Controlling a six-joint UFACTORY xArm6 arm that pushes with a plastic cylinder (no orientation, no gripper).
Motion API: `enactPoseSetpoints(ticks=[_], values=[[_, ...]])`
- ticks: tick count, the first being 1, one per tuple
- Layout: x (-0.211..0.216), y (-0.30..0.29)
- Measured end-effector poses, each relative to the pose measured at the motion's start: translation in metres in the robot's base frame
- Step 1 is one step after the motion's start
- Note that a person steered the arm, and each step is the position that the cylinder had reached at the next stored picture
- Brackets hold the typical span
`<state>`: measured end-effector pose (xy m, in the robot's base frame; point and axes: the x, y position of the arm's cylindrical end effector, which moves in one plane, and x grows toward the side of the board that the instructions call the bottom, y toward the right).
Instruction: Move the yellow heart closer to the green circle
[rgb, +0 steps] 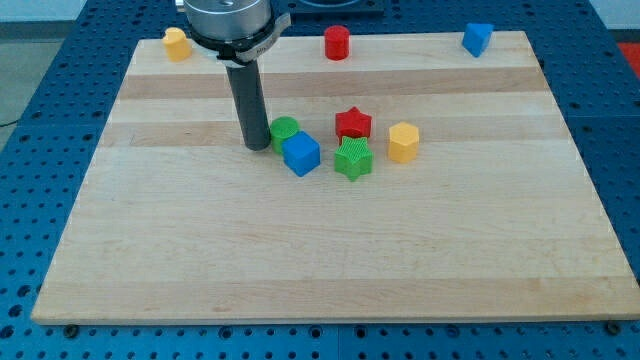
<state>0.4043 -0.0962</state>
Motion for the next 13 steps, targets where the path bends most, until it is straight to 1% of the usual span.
enactPoseSetpoints(ticks=[1, 2, 3, 4, 5, 6, 7, 8, 9, 10, 11, 12, 13], values=[[-0.002, -0.019], [-0.033, -0.069], [-0.06, -0.137], [-0.104, -0.197], [-0.164, -0.209], [-0.212, -0.204], [-0.213, -0.2], [-0.212, -0.15], [-0.212, -0.119], [-0.205, -0.119], [-0.164, -0.121], [-0.139, -0.108], [-0.133, -0.086]])
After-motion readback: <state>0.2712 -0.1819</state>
